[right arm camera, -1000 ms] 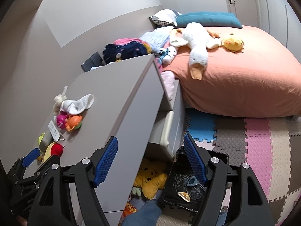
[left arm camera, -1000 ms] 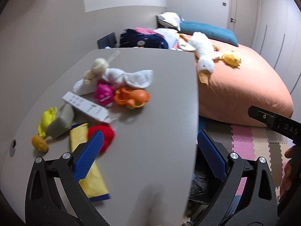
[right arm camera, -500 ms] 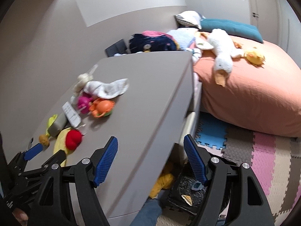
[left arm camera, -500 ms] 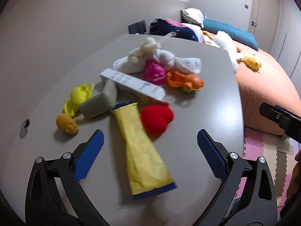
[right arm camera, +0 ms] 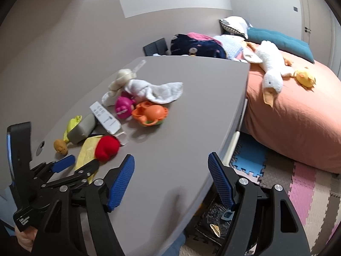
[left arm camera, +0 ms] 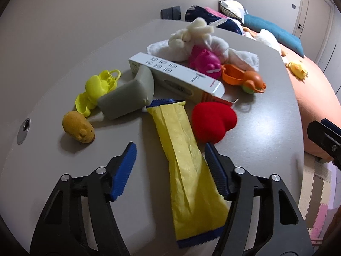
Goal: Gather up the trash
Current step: 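Grasp the yellow paper wrapper strip with the left tool, then grasp the red heart plush with the right tool while the left tool holds the wrapper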
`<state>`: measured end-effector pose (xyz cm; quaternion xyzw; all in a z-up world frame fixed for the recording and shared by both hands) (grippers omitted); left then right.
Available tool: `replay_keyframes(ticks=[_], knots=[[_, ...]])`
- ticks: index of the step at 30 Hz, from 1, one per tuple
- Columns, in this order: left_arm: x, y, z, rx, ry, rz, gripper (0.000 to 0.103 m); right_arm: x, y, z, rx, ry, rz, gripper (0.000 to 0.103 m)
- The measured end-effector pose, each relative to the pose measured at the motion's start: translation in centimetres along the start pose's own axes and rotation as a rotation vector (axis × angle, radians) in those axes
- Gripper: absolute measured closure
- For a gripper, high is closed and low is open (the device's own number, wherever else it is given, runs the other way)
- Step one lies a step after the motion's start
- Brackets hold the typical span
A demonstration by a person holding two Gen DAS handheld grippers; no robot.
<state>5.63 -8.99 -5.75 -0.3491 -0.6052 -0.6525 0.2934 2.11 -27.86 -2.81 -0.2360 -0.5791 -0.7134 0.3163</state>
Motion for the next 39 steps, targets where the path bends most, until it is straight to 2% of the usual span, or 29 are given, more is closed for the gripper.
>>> replay_keyframes(ticks=[1,8,13,23,39], knots=[[-0.2,0.0,0.2,0.003,-0.006,0.006,0.049,-0.2,0.0,0.4,0.008,0.005,0.003,0.030],[-0.1,-0.4,1.0,-0.006,-0.015,-0.033,0.062,-1.3,0.0,2.9,0.043,0.050,0.027,0.038],[0.3,-0.4,1.8,0.018,0.003,-0.035,0.083,-2.3,0.0,4.8,0.077,0.093,0.051,0.042],[2.3,0.3,3.5,0.004,0.019,-0.074,0.086,-5.1,0.1,8.0,0.129,0.140,0.121,0.049],[1.9,0.6,5.5,0.049,0.017,-0.064,0.086,-8.3,0.2,10.5,0.165,0.070,0.145,0.050]])
Point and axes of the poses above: each gripper's, at about its wrist camera, not at the fingertips, and x roughly against the way its jaws point, z to its left, y to its top, the point moved 2 cm from there along -x, roughly the way its jaws point
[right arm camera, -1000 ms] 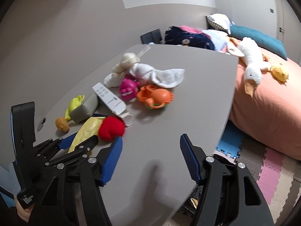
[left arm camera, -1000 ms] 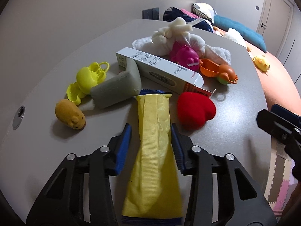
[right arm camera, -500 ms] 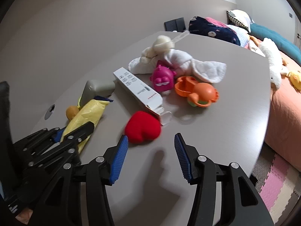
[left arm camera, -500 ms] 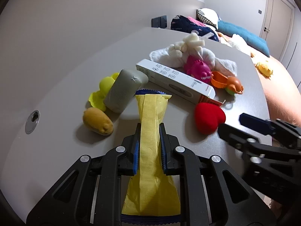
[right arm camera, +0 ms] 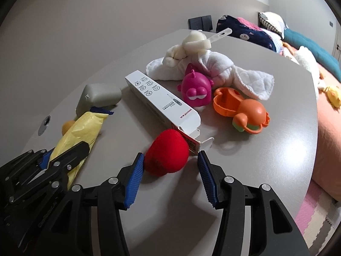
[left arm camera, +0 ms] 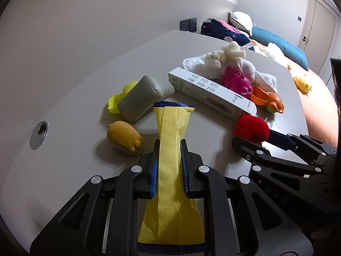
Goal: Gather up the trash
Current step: 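Grasp the red heart plush with the right tool while the left tool holds the wrapper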
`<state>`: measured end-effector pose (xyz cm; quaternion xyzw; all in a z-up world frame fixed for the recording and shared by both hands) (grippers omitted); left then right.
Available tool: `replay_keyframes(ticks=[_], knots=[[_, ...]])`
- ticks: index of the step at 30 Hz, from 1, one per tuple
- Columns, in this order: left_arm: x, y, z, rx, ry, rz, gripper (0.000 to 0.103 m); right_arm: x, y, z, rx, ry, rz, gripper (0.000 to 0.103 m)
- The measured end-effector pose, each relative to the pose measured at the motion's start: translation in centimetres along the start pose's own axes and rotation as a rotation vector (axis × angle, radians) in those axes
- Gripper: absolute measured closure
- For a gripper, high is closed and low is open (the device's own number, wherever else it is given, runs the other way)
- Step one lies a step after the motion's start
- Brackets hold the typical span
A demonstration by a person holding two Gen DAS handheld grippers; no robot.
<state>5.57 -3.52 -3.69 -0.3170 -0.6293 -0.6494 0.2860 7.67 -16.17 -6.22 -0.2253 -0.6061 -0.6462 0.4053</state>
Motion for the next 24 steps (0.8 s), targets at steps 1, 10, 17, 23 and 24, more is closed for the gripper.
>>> replay_keyframes(ticks=[1,10,17,23,24], knots=[[0.0,0.0,0.0,0.000,0.000,0.001,0.086,0.0,0.0,0.0,0.000,-0.001,-0.002,0.056],[-0.2,0.0,-0.1,-0.007,-0.002,0.003,0.086,0.2,-0.1,-1.1,-0.057,0.068,-0.002,0.074],[0.6,0.1,-1.6,-0.040,-0.023,-0.017,0.086,2.5,-1.1,-2.3,-0.074,0.085,-0.021,0.074],[1.7,0.0,-4.0,-0.082,-0.050,-0.036,0.086,5.1,-1.8,-3.8,-0.087,0.067,-0.055,0.074],[1.9,0.0,-4.4,-0.087,-0.054,-0.039,0.086,5.5,-1.9,-4.1,-0.089,0.061,-0.061,0.074]])
Point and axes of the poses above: each gripper's, at about its wrist camera, not at the fingertips, and x roughly against the way its jaws point, z to its left, y to its top, the point moved 2 cm from there along -x, roughly the way its jaws point
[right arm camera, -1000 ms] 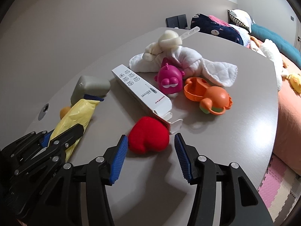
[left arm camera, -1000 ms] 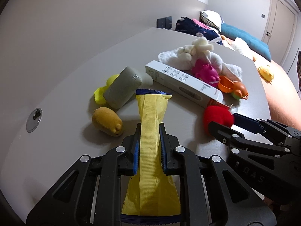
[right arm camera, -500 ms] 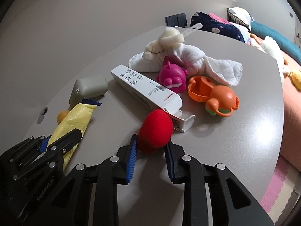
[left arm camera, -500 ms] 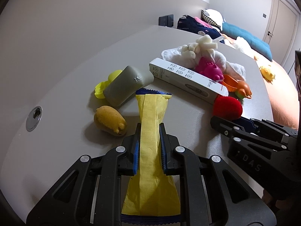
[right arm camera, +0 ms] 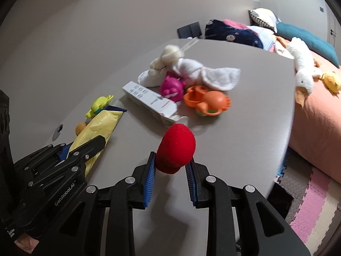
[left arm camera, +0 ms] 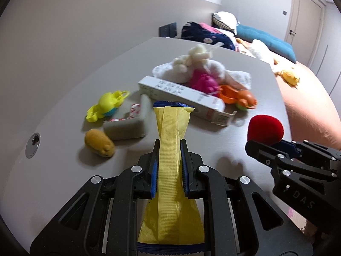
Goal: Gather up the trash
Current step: 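Grasp the red heart plush with the right tool while the left tool holds the wrapper, then carry the wrapper and heart over the bin and open both tools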
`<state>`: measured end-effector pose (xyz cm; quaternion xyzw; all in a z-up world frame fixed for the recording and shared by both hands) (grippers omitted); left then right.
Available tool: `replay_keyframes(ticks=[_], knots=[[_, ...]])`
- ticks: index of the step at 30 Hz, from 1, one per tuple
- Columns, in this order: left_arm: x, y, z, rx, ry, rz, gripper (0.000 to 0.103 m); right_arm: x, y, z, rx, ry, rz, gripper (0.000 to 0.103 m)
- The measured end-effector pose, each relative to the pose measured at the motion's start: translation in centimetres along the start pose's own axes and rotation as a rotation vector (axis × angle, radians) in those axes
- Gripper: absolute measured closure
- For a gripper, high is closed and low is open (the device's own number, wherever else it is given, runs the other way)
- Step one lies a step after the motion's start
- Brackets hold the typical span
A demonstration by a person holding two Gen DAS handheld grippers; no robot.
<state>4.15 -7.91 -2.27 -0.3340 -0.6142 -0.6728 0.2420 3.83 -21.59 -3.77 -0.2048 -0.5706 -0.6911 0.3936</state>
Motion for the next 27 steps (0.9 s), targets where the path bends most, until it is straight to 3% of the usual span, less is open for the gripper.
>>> replay_keyframes(ticks=[27], knots=[[2.8,-0.4,-12.8,-0.109,-0.134,-0.034,0.086,10.3,-2.6,-11.0,-0.123,-0.097,-0.138,0.074]])
Point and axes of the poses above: each gripper's, at about its wrist camera, not at the fingertips, and x roughly against the way its jaws point, z to its left, y to its top, the point moved 2 cm from there along -x, roughly the way its jaws point
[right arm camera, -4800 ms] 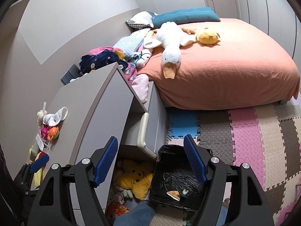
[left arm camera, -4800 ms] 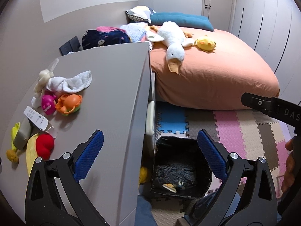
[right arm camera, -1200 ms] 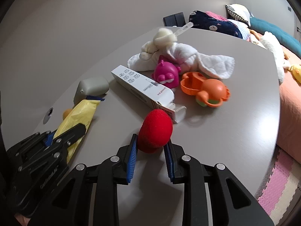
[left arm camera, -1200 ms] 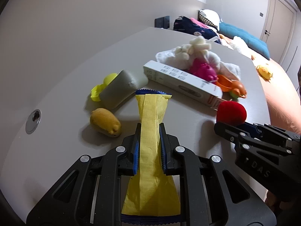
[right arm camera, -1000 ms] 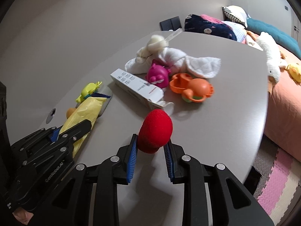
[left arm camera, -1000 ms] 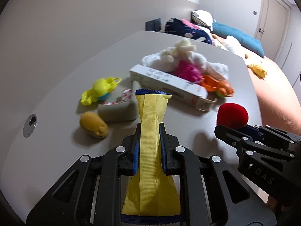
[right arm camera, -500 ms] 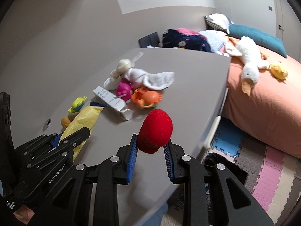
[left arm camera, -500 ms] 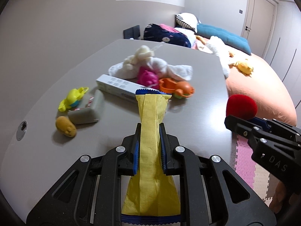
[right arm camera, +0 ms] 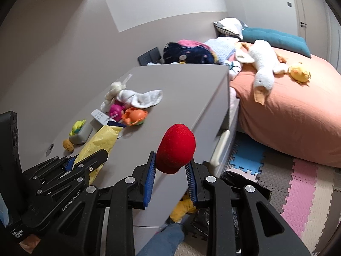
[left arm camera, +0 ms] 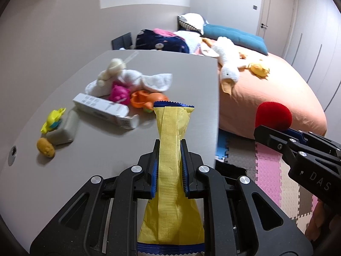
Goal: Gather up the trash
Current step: 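Carry the wrapper and heart over the bin and open both tools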
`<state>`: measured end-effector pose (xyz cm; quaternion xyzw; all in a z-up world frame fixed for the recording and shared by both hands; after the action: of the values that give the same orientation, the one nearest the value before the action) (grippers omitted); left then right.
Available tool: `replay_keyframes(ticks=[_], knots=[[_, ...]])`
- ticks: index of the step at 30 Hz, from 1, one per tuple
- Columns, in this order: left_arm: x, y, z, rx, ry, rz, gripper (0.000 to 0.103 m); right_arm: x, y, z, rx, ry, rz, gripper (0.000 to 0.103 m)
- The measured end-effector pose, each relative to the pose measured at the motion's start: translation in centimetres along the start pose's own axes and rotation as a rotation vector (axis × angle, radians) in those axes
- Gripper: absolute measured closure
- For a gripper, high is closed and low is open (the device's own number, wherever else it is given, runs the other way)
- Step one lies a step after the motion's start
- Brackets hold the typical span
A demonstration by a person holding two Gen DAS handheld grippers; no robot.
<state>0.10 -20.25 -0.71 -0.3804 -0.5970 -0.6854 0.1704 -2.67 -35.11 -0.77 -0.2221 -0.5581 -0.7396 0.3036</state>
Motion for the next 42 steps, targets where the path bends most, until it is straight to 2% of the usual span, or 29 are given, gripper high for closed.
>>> replay_keyframes(ticks=[10,18,22,24,25,26,27,28,35,42], knots=[[-0.5,0.3,-4.1,-0.051,-0.047,0.005,0.086,1.7,-0.5,-3.4,-0.041,-0.042,-0.020,0.074],[-1.2,0.6,-7.6,-0.102,-0.100,0.019,0.086,3.0,-0.8,-6.3,-0.066,-0.118,-0.030,0.074],[-2.0,0.6,-9.3,-0.126,-0.132,0.038,0.086,3.4,-0.8,-8.1,-0.090,-0.155,-0.030,0.074],[-2.7,0.4,-10.1,-0.135,-0.176,0.071,0.085,3.4,-0.8,-9.0,-0.101,-0.174,-0.016,0.073],[-3.1,0.3,-10.5,-0.143,-0.190,0.095,0.070,3.2,-0.7,-9.4,-0.103,-0.191,-0.004,0.057],[-3.4,0.2,-10.8,-0.145,-0.189,0.105,0.050,3.2,-0.7,-10.0,-0.112,-0.215,0.004,0.045],[-3.6,0.2,-11.1,-0.147,-0.182,0.106,0.012,3.4,-0.7,-10.7,-0.131,-0.245,-0.006,0.033],[-3.7,0.1,-11.4,-0.157,-0.171,0.089,0.007,3.7,-0.7,-11.4,-0.151,-0.273,-0.021,0.032],[-4.0,-0.3,-12.5,-0.206,-0.176,0.091,0.007,4.5,-0.9,-13.9,-0.203,-0.311,-0.042,0.032],[-3.7,0.0,-11.2,-0.184,-0.156,0.078,0.007,4.2,-0.9,-13.3,-0.199,-0.294,-0.044,0.032]])
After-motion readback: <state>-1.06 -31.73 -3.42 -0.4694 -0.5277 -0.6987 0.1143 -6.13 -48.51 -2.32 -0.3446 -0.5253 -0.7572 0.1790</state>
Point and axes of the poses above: each gripper's, at about its wrist camera, not at the fingertips, and x roughly against the way its jaws point, z to its left, y to its top, the point moved 2 cm from there along -x, roughly the way its jaws point
